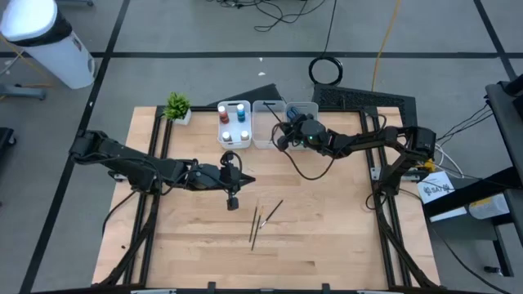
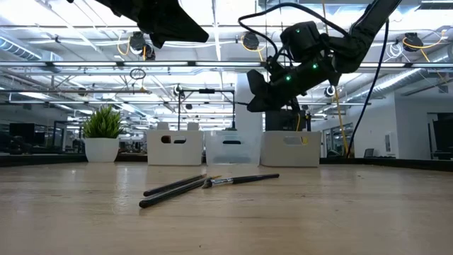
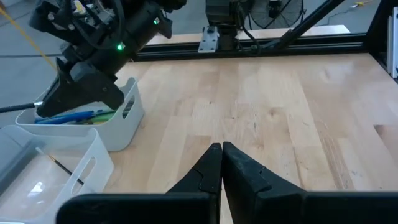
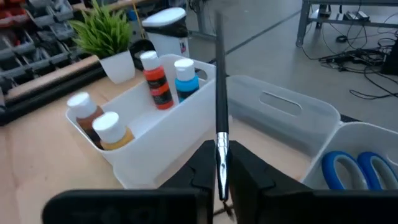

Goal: Pick & Place Paint Supplies
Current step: Put the silver paint brush into the transparent bin

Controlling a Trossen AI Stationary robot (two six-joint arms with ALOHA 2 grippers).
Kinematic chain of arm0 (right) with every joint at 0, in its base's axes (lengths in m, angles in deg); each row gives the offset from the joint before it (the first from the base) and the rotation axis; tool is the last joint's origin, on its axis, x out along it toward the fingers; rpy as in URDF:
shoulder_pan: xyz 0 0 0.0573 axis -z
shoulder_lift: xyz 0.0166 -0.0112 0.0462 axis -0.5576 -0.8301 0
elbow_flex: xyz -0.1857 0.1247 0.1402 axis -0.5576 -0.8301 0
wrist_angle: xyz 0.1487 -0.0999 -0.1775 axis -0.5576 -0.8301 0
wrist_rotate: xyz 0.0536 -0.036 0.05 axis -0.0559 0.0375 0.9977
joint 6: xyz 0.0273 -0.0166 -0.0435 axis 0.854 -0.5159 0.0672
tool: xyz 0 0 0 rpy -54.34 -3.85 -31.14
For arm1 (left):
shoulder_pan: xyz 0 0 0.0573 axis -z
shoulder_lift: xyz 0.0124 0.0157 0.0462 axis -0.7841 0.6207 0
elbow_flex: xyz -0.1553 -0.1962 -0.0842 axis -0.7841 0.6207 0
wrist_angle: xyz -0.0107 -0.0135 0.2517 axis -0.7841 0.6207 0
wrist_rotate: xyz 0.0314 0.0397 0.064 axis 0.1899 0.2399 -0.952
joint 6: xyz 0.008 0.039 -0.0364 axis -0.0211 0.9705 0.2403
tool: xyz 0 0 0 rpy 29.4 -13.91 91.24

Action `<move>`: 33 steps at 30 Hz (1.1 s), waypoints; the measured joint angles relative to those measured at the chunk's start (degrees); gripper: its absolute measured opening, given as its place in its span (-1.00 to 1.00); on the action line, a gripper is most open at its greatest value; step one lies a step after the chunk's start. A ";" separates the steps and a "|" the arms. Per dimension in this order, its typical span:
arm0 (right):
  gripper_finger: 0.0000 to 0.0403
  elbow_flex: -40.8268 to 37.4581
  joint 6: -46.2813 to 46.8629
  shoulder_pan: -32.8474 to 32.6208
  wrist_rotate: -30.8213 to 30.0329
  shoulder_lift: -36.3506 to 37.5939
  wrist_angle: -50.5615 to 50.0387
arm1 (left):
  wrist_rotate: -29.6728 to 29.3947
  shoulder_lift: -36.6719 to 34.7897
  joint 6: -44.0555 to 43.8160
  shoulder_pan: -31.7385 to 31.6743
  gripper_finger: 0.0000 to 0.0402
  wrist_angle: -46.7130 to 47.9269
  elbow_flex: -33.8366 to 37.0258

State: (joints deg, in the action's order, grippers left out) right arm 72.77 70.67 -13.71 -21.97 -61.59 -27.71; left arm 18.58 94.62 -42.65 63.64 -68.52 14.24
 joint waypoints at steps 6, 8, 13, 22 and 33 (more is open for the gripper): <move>-0.57 -0.05 0.65 0.00 2.70 -1.86 2.43 | 0.03 0.00 -1.14 0.00 -0.89 -0.02 0.00; -0.44 -0.03 0.63 -0.04 4.92 -3.06 4.48 | 0.01 0.00 -1.16 0.00 -0.89 0.00 0.00; -0.19 -0.04 -0.97 -0.39 11.51 -4.07 5.45 | 0.03 0.00 -1.59 0.00 -0.89 0.29 0.02; -0.08 -0.09 -2.21 -8.52 31.73 -1.70 9.95 | 0.12 0.04 -3.47 0.00 -0.89 0.92 0.04; -0.16 -0.33 -8.00 -28.67 30.51 -2.43 -4.23 | 3.65 4.73 -15.37 0.11 -0.89 0.02 0.07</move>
State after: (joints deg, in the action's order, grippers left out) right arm 72.44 62.67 -42.38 8.54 -64.02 -31.94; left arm 22.23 99.35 -58.02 63.75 -68.50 14.30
